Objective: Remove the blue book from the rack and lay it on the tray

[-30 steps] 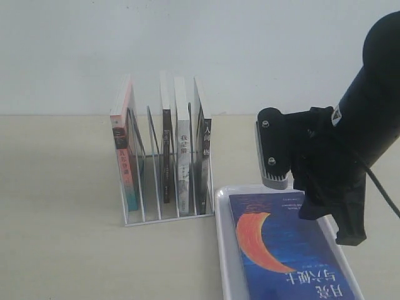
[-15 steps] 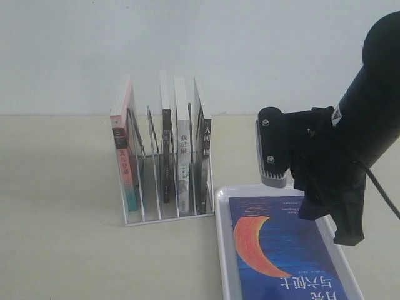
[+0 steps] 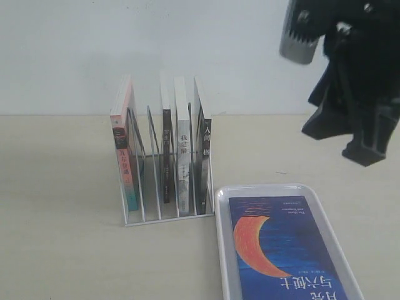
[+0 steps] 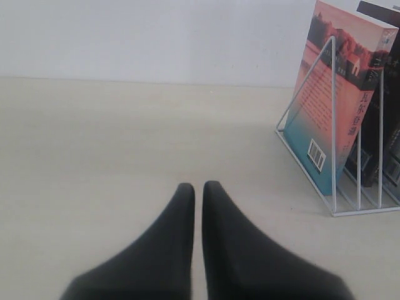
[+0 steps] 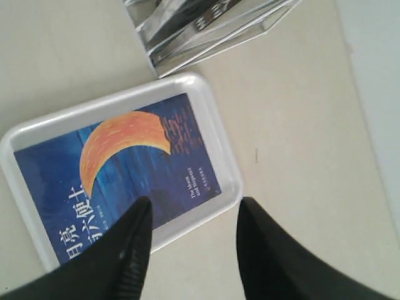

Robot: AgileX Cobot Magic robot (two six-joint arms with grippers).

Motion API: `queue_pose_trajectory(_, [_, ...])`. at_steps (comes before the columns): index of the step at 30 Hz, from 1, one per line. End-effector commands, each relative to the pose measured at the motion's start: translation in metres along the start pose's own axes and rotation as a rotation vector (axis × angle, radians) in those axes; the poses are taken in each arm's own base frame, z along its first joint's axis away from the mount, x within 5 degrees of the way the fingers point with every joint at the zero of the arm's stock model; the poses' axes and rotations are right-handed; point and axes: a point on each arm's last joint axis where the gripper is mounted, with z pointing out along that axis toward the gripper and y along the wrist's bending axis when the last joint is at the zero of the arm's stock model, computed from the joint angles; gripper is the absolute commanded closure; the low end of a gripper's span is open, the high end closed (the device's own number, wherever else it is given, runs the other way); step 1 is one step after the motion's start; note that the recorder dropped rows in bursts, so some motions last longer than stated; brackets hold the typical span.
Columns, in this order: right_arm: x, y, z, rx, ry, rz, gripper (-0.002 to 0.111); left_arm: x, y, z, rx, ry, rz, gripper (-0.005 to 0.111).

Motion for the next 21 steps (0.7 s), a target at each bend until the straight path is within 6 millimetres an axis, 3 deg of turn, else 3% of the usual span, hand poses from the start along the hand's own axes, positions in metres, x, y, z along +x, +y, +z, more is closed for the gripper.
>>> queue_pose_trajectory(1, [0.004, 0.005, -0.036, 0.054, -0.072, 0.081, 0.066, 0.001, 0.0, 0.0, 0.003, 0.0, -0.009, 0.103])
queue_pose_trajectory(6, [0.01, 0.011, -0.063, 0.102, -0.137, 0.117, 0.066, 0.001, 0.0, 0.0, 0.003, 0.0, -0.009, 0.103])
queue_pose_trajectory(9, [0.011, 0.019, -0.07, 0.029, -0.167, 0.327, 0.067, 0.001, 0.0, 0.0, 0.003, 0.0, -0.009, 0.103])
queue_pose_trajectory(10, [0.01, 0.022, -0.07, -0.002, -0.167, 0.343, 0.071, 0.001, 0.0, 0.0, 0.003, 0.0, -0.009, 0.103])
queue_pose_trajectory(11, [0.008, 0.027, -0.07, -0.066, -0.174, 0.378, 0.087, 0.001, 0.0, 0.0, 0.003, 0.0, -0.009, 0.103])
queue_pose_trajectory(13, [0.004, 0.034, -0.062, -0.155, -0.221, 0.518, 0.108, 0.001, 0.0, 0.0, 0.003, 0.0, -0.009, 0.103])
queue_pose_trajectory(17, [-0.002, 0.047, -0.044, -0.329, -0.294, 0.783, 0.108, 0.001, 0.0, 0.0, 0.003, 0.0, -0.009, 0.103])
queue_pose_trajectory(21, [-0.003, 0.048, -0.044, -0.349, -0.3, 0.822, 0.108, 0.001, 0.0, 0.0, 0.003, 0.0, -0.009, 0.103])
